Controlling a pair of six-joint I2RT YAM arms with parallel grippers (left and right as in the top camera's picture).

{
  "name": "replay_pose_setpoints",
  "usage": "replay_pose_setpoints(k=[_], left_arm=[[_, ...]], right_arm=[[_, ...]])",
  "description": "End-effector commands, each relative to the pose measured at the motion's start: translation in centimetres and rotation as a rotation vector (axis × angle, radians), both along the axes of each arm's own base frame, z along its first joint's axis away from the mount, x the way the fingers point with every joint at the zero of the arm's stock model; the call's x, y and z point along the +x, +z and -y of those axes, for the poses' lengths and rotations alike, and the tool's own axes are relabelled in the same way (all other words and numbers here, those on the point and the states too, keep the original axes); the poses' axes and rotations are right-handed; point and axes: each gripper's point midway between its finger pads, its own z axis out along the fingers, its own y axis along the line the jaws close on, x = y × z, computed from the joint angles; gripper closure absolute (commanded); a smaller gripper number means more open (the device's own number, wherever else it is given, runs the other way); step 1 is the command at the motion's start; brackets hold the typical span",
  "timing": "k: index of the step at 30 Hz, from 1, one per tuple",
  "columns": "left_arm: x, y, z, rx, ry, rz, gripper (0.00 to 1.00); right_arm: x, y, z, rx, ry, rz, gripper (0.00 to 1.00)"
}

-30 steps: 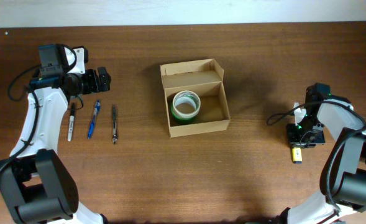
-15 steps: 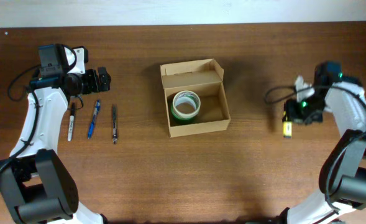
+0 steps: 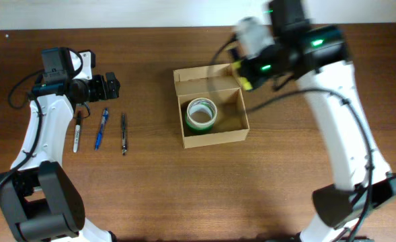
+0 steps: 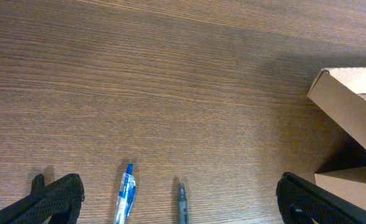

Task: Pack container
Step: 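Carry the highlighter with the right gripper and drop it into the box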

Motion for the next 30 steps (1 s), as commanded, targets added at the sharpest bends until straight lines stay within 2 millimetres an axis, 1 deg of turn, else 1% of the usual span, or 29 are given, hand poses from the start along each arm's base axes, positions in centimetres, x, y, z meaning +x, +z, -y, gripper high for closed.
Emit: replay_pose_setpoints(k=[1, 2, 4, 6, 8, 13, 16, 20, 22, 25, 30], left_arm=[[0.3, 0.2, 0.1, 0.000, -0.022, 0.011, 0.01], [0.3, 0.2, 0.1, 0.000, -0.022, 0.011, 0.01], [0.3, 0.2, 0.1, 0.000, -0.022, 0.011, 0.01], [0.3, 0.2, 0.1, 0.000, -0.022, 0.010, 0.01], [0.3, 0.2, 0.1, 0.000, -0.022, 0.011, 0.01], [0.3, 0.2, 0.1, 0.000, -0.022, 0.011, 0.01], [0.3, 0.2, 0.1, 0.000, -0.022, 0.011, 0.01], [0.3, 0.2, 0.1, 0.000, -0.022, 0.011, 0.01], [0.3, 0.2, 0.2, 0.000, -0.023, 0.011, 0.01], [0.3, 0.2, 0.2, 0.000, -0.023, 0.011, 0.01], [0.3, 0.2, 0.1, 0.000, -0.022, 0.011, 0.01]], right_arm=[[-2.2, -0.5, -3.8, -0.265, 0.337, 0.131, 0.96], [-3.2, -1.6, -5.0, -0.366, 0.473, 0.145, 0.96], [-4.2, -3.3, -5.9, -0.473, 0.636, 0.139, 0.96], [-4.5, -4.8, -6.2, -0.539, 0.716, 0.118, 0.96], [-4.2, -6.4, -6.3, -0.561, 0.726, 0.082, 0.96], [-3.2, -10.2, -5.7, -0.568, 0.727, -0.026, 0.96], [-3.0, -12.2, -5.4, -0.571, 0.733, -0.085, 0.96], [-3.1, -14.8, -5.2, -0.576, 0.746, -0.162, 0.96], [-3.6, -16.4, -5.4, -0.555, 0.761, -0.209, 0.96], [-4.3, -17.4, -5.4, -0.545, 0.774, -0.247, 0.96], [-5.1, -18.8, -4.8, -0.552, 0.781, -0.290, 0.96]])
